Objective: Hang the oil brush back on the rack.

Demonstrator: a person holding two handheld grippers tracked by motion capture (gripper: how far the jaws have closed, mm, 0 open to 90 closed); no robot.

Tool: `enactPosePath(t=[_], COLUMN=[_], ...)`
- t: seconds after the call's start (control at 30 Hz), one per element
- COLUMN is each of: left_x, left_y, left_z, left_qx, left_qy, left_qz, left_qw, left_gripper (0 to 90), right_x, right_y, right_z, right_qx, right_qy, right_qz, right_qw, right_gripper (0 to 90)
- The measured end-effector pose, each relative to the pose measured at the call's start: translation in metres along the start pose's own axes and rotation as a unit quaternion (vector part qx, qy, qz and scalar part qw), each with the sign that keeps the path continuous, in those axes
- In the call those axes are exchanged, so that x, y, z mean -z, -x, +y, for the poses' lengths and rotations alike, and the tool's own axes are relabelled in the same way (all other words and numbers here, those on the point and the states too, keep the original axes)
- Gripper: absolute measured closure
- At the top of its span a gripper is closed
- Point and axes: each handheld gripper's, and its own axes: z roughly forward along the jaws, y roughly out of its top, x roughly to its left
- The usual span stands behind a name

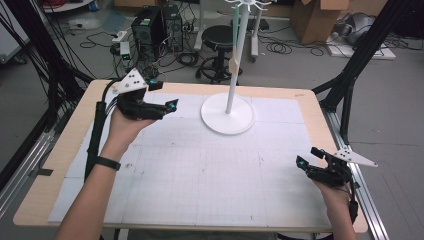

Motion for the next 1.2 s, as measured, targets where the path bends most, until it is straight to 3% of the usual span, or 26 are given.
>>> enactPosePath(t=[0.23,0.43,0.77,0.87,1.2], left_x=[0.041,0.066,0.088,0.091,0.098], left_y=[-0.007,-0.008,-0.009,-0.009,-0.010], left_z=[-0.038,-0.075,-0.127,-0.141,-0.162], left_qx=[0.001,0.011,0.035,0.048,0.063], left_qy=[-0.011,-0.013,-0.013,-0.025,-0.028], left_qz=[0.022,0.026,0.023,0.017,0.034], left_qw=[0.9997,0.9995,0.9990,0.9984,0.9971], left_gripper=[20.6,19.9,16.6,15.9,15.9], right_x=[-0.004,-0.004,-0.005,-0.005,-0.004], right_y=[-0.002,-0.001,0.001,0.002,0.005], right_z=[0.000,-0.002,-0.002,-0.002,-0.002], right_qx=[0.002,-0.004,-0.001,-0.001,-0.005], right_qy=[-0.007,-0.008,-0.007,-0.009,-0.006], right_qz=[-0.001,-0.004,-0.004,-0.005,-0.001], right_qw=[1.0000,1.0000,1.0000,0.9999,1.0000], right_gripper=[19.7,19.7,19.7,19.7,19.2])
